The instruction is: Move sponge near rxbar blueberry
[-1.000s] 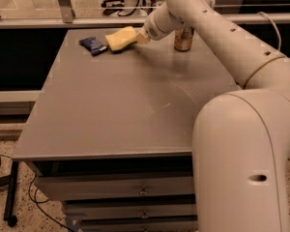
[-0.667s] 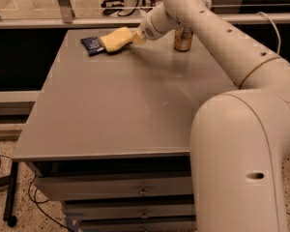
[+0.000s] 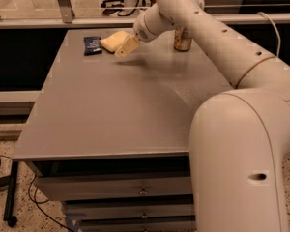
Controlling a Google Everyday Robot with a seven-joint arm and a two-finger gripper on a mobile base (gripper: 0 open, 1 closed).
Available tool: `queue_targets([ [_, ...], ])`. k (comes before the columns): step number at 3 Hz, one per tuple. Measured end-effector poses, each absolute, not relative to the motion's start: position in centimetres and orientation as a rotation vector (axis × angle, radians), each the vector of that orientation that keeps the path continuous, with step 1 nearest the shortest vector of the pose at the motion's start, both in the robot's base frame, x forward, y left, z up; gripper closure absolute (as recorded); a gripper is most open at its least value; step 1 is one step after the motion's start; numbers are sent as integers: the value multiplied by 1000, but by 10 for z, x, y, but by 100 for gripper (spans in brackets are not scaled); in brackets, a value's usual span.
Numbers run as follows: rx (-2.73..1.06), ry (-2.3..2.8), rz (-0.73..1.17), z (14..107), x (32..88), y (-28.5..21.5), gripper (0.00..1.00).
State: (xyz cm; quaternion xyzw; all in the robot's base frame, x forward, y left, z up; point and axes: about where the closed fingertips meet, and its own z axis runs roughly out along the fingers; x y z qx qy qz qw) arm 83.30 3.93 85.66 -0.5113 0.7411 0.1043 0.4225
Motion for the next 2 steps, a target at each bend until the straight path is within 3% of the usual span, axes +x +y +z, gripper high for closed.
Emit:
queue_targets([
  [2, -1234, 1793, 277, 881, 777, -1, 0],
])
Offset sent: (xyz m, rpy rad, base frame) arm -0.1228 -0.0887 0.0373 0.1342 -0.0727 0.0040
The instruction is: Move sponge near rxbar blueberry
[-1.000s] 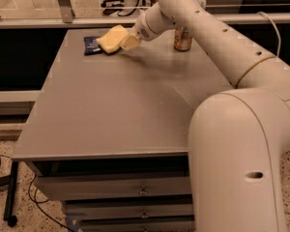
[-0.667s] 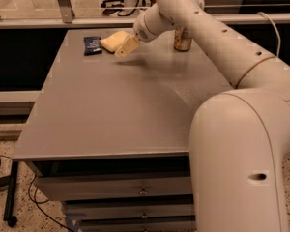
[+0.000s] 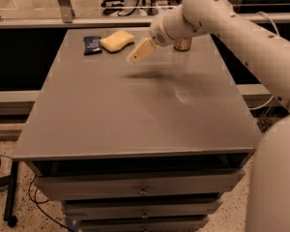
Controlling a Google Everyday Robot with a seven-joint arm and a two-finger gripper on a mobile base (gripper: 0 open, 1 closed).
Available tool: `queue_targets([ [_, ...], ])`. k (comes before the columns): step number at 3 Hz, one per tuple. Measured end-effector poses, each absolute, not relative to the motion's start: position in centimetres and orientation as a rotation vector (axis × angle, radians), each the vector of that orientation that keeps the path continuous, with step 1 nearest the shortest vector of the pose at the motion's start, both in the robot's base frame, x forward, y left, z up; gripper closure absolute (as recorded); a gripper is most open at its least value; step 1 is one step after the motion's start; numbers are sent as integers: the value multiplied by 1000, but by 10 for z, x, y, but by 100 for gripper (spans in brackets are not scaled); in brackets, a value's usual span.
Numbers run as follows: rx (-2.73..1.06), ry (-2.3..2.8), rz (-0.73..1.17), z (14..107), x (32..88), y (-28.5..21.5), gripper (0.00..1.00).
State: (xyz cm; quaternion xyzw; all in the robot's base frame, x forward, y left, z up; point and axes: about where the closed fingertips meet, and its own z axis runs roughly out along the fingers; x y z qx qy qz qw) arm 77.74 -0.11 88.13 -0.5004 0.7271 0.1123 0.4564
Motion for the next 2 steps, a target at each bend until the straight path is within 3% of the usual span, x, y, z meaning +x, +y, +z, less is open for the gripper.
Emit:
queue_targets([
  [2, -1218, 1627, 556, 871, 665, -13, 0],
])
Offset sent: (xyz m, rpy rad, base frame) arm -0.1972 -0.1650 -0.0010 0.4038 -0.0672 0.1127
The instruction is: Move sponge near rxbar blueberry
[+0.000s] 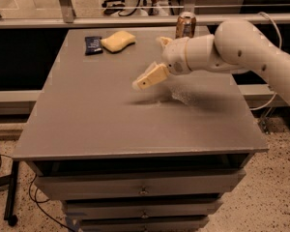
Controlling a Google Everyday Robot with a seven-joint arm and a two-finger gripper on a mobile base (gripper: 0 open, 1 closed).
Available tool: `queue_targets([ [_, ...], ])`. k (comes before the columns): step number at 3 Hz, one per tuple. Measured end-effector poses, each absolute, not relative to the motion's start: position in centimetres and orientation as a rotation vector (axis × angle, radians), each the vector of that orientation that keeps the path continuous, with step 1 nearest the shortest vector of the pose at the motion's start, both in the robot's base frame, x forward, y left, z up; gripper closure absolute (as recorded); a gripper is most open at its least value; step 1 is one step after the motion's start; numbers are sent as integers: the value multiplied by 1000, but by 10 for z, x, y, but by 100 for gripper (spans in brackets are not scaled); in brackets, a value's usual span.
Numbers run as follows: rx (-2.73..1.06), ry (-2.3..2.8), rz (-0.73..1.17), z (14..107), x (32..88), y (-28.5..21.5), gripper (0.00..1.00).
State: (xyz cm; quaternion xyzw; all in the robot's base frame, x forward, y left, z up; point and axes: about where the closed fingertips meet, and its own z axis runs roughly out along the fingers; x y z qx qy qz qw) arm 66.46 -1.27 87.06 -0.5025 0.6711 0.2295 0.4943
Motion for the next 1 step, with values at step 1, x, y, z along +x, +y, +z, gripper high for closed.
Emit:
queue_targets([
  [1, -1191, 1549, 548, 892, 648, -33, 0],
])
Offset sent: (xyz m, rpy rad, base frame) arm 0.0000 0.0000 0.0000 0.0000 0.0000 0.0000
